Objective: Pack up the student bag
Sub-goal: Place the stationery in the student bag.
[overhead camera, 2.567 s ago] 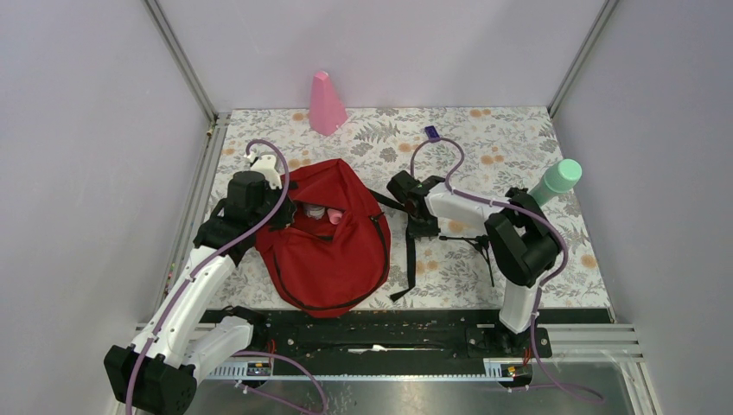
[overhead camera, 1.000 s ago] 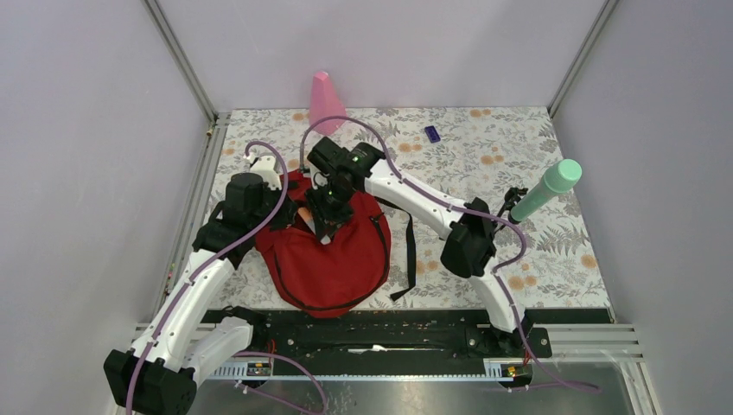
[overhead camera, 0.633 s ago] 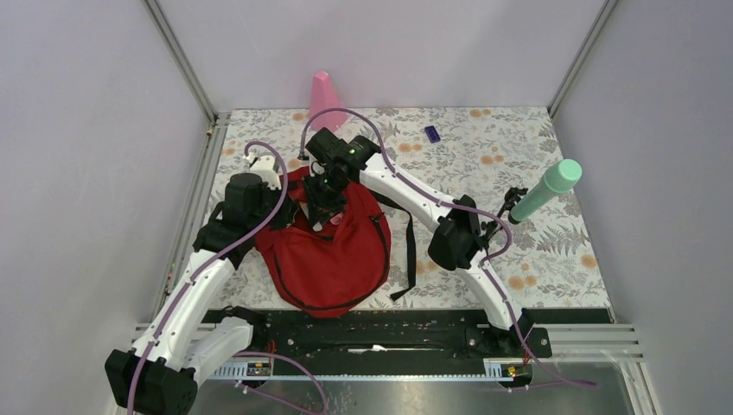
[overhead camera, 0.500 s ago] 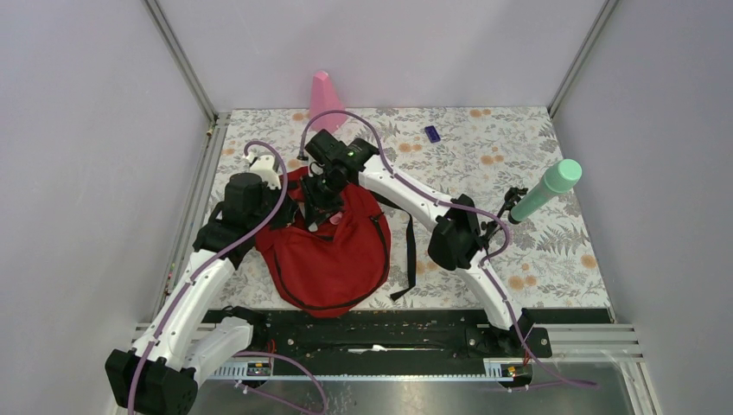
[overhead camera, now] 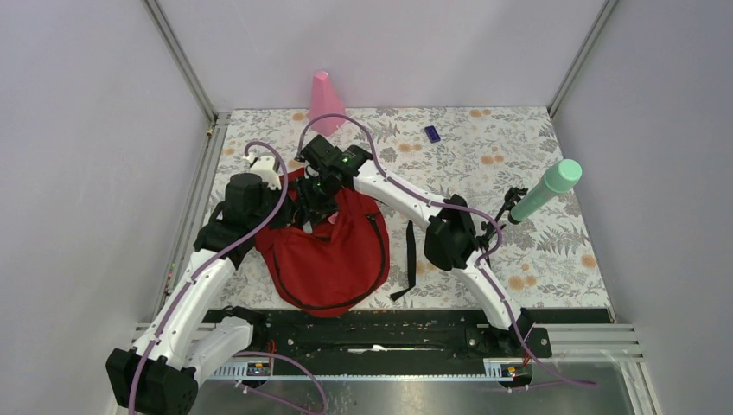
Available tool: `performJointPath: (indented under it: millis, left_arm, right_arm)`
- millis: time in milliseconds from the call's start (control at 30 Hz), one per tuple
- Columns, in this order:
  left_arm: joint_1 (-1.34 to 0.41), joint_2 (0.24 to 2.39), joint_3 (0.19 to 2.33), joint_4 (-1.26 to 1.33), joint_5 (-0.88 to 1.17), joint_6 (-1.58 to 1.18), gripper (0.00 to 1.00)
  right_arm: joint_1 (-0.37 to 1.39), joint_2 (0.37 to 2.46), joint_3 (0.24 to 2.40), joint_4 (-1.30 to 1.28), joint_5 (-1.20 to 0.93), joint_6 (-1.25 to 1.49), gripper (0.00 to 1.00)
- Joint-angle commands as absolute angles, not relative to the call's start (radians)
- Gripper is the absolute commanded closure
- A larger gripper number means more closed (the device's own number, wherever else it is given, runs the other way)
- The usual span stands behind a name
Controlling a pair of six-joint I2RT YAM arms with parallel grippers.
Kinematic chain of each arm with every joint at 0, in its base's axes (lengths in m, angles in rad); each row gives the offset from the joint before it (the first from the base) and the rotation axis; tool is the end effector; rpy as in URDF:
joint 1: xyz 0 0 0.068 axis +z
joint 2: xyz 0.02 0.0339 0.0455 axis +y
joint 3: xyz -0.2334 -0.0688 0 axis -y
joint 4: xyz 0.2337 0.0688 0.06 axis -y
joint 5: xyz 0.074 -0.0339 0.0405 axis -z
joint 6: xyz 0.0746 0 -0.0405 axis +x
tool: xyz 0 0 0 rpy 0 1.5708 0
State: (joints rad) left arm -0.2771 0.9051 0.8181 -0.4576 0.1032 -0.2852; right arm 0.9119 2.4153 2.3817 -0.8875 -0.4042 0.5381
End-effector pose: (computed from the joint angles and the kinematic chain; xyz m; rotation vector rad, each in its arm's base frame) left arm 0.2294 -0.0732 0.2598 0.0537 2.1433 -0.4414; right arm 0.2929 0.4262 0.2071 -0.6929 2.6493 1.0291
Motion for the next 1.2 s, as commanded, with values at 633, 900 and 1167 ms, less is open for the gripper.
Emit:
performJointPath:
  millis: [633,900,1167]
  left_arm:
    - [-0.279,0.938,0.862,-0.412,0.093,-0.309,1.00]
    - [-0.281,0.981,0.842,-0.456,0.293,-0.296,0.96]
    - [-0.281,0.949,0.806,-0.537,0.373,-0.293,0.67]
  right_arm:
    - [0.914,1.873,1.716,-0.485,-0.223,0.378,0.27]
    - [0.914,1.677,1.427,-0.370,-0.060,0.361,0.26]
    - [0.917,1.607,1.291,-0.280,0.051,0.426,0.29]
